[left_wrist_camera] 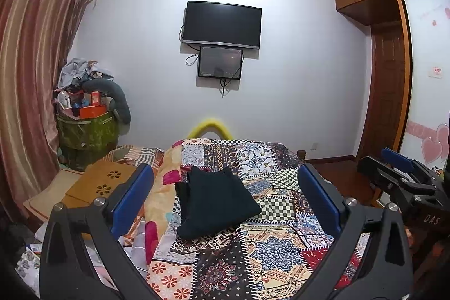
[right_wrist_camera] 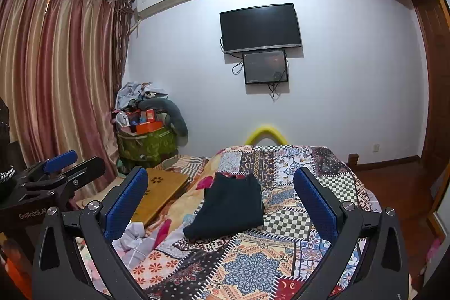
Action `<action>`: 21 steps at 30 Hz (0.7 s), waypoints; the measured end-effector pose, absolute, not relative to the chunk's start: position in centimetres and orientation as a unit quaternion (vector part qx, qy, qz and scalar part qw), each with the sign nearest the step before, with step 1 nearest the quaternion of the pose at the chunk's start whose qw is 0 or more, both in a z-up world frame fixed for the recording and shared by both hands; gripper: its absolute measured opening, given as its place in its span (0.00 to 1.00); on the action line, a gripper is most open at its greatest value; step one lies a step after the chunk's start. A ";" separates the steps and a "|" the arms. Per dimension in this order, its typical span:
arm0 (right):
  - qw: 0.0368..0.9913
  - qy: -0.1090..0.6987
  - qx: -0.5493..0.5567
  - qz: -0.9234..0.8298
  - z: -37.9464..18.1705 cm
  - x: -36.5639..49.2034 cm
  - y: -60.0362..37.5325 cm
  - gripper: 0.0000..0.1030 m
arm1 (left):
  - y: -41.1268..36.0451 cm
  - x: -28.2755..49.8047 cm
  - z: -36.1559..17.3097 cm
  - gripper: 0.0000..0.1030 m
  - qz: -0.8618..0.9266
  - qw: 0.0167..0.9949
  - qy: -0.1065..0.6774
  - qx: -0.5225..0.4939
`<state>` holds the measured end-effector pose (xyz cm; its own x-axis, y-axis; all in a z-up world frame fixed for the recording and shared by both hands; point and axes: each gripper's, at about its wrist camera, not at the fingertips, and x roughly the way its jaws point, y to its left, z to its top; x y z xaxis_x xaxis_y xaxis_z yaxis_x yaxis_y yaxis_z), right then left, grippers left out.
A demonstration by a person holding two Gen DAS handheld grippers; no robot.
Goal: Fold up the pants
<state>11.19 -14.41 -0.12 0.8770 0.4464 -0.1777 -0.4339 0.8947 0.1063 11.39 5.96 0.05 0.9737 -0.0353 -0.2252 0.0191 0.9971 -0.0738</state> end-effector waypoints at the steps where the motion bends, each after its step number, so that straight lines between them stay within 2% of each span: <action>1: 0.968 0.100 0.032 0.227 -0.1 11.2 -14.4 1.00 | 6.0 11.4 0.0 1.00 -0.015 0.993 0.115 -0.036; 21: 0.970 0.101 0.037 0.219 -0.1 11.3 -14.5 1.00 | 5.7 11.5 -0.1 1.00 -0.021 0.993 0.118 -0.022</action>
